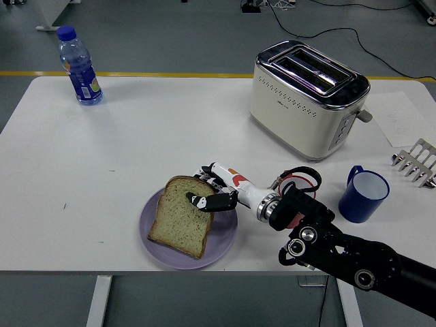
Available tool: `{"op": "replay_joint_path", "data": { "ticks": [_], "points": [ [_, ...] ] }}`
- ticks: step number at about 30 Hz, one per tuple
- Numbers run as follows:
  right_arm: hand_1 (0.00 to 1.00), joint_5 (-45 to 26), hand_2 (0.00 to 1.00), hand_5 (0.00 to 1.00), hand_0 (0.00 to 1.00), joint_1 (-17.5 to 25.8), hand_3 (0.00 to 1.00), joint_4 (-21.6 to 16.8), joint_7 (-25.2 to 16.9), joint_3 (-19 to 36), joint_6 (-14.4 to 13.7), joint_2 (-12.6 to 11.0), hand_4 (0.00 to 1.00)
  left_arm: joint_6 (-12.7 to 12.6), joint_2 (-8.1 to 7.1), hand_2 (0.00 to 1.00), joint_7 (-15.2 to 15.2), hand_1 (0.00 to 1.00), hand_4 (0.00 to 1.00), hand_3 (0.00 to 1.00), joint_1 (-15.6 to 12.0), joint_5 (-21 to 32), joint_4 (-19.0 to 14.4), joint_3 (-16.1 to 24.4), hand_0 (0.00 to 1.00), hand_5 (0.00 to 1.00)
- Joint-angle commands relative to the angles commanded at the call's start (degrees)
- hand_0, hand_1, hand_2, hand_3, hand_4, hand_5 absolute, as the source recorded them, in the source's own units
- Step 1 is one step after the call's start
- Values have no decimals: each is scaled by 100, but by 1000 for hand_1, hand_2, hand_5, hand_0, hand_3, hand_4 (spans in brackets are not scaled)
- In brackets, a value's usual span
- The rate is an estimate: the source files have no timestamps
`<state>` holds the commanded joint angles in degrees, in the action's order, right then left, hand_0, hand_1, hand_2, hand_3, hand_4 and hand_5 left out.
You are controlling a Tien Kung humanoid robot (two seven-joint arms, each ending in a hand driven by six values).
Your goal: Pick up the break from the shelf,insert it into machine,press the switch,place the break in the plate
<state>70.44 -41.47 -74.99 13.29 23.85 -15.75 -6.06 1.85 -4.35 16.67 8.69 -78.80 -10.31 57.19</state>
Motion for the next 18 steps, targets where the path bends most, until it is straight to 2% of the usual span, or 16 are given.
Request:
{"op": "replay_joint_path", "data": {
  "ticks": [2,3,8,9,16,18],
  "points": [
    [676,154,665,358,657,7,649,83,-135,19,-14,32,668,0,0,675,-3,689,284,553,-4,12,0,-9,672,877],
    [759,180,754,416,744,7,717,116,-203,20,-41,44,700,1,1,675,-4,689,284,552,-4,17,0,-11,672,876],
    [759,243,754,416,744,-7,717,282,-443,17,-196,72,700,-1,3,675,-8,689,284,552,7,49,0,-32,672,876],
    [797,295,808,472,799,-12,786,309,-482,29,-218,71,736,-4,2,675,-11,689,284,553,11,71,0,-41,672,877],
    [811,596,827,493,822,-28,803,336,-545,62,-213,56,741,-6,-1,675,-16,688,283,554,18,110,0,-65,672,874],
    [811,738,827,493,822,-25,803,324,-609,74,-310,51,741,-6,0,675,-16,688,283,554,18,116,0,-68,672,874]
  ]
}}
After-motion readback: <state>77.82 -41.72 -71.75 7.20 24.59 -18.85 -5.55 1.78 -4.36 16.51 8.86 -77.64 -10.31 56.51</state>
